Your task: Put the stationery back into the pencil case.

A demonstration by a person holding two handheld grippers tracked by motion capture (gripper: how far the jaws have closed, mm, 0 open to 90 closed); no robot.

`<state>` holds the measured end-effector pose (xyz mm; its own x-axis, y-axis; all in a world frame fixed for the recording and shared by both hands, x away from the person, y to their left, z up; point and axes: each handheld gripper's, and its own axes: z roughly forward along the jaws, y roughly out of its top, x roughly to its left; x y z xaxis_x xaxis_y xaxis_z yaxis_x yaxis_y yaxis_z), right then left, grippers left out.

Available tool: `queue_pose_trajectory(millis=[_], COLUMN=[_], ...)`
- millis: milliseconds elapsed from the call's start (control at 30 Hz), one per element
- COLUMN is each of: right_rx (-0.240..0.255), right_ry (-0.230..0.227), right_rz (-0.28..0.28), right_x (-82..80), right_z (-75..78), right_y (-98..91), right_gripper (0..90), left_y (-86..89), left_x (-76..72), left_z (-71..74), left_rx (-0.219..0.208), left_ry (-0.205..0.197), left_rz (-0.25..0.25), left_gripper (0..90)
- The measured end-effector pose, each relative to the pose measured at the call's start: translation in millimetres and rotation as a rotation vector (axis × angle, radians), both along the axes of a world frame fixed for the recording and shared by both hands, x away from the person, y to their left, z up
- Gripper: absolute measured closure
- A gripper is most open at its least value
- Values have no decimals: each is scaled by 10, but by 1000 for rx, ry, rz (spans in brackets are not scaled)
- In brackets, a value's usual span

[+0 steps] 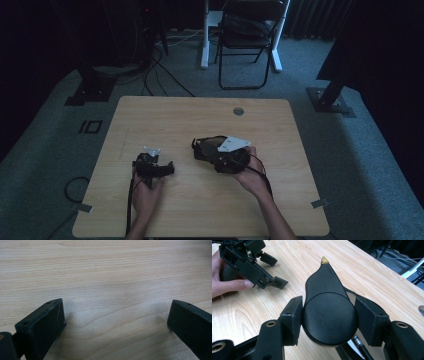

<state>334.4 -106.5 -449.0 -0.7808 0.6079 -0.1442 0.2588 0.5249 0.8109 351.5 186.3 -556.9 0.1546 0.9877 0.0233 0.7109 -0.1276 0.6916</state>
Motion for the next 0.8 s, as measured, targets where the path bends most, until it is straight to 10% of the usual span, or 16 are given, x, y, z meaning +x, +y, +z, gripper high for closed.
queue_pose_trajectory(millis=[800], right_rx=[16], right_ry=[-7], right_rz=[-49], right_x=[120], right_z=[44], right_y=[-168], right_gripper=[416], left_y=[0], left_x=[0], left_z=[0], left_rx=[0], left_ry=[0], left_rz=[0], left_gripper=[15])
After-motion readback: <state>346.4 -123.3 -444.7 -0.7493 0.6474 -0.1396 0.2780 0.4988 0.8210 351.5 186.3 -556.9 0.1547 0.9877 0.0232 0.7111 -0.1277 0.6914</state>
